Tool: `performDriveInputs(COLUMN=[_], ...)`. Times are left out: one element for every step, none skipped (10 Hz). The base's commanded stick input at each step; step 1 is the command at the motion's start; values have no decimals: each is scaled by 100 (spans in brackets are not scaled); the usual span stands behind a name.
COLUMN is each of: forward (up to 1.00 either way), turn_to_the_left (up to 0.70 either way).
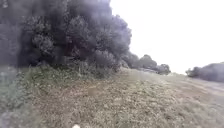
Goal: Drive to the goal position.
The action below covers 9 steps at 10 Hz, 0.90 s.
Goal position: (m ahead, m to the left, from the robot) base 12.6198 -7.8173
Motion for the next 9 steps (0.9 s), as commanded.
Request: performDriveInputs(forward=[0, 0, 0, 0, 0, 0, 0, 0, 0], turn_to_the_left=[-36, -36, -36, -36, -36, -36, -36, -36, -36])
